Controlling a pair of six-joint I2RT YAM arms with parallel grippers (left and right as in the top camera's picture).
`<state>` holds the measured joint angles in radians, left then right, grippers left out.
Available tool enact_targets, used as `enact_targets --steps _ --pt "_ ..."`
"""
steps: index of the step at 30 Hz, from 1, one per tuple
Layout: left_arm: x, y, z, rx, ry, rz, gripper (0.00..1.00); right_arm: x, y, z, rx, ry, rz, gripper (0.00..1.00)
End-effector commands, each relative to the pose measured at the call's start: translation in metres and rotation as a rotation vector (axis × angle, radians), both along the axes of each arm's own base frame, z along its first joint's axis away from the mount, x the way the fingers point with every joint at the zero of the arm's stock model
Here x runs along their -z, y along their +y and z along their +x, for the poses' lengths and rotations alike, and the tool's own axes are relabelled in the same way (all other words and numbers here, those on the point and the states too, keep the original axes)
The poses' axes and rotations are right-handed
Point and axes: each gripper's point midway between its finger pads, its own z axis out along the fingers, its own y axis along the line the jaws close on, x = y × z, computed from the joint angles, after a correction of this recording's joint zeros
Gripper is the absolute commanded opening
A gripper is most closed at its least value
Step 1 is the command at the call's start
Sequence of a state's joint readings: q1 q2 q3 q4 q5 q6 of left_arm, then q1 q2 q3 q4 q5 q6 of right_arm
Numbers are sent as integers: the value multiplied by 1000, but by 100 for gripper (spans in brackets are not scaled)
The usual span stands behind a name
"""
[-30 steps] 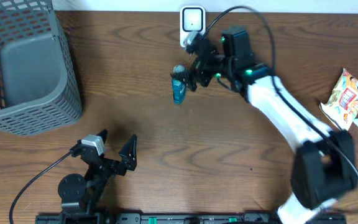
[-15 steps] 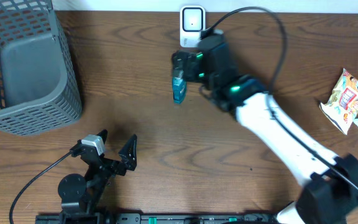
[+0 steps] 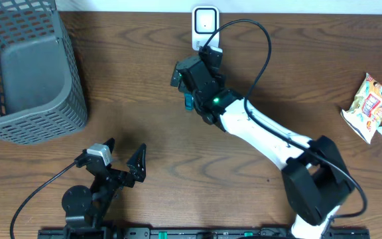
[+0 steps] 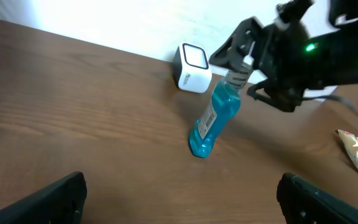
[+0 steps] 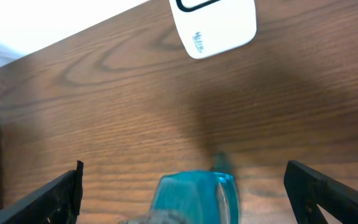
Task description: Scan the item barcode
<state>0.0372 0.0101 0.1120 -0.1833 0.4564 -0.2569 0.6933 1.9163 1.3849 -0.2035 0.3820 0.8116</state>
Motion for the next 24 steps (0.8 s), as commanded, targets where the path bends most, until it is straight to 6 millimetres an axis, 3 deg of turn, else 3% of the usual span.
enact_targets --steps 1,3,9,12,14,16,20,24 --pt "-6 0 -1 0 -21 13 98 24 5 2 1 34 1 99" --pt "-6 0 -1 0 -21 13 98 33 7 2 -9 50 2 93" --pt "-6 0 -1 0 -21 13 98 37 2 3 3 63 -6 62" --pt "-6 0 -1 0 -21 13 98 44 -8 2 10 102 -21 37" --pt "-6 0 -1 0 -21 13 98 49 -13 1 2 137 -14 26" --pt "-6 0 -1 0 -21 13 98 51 -17 2 -11 161 2 21" --pt "-6 0 -1 0 -21 13 98 37 -21 5 -131 186 46 8" --pt "-6 0 -1 0 -21 13 98 3 -22 -1 -392 180 133 2"
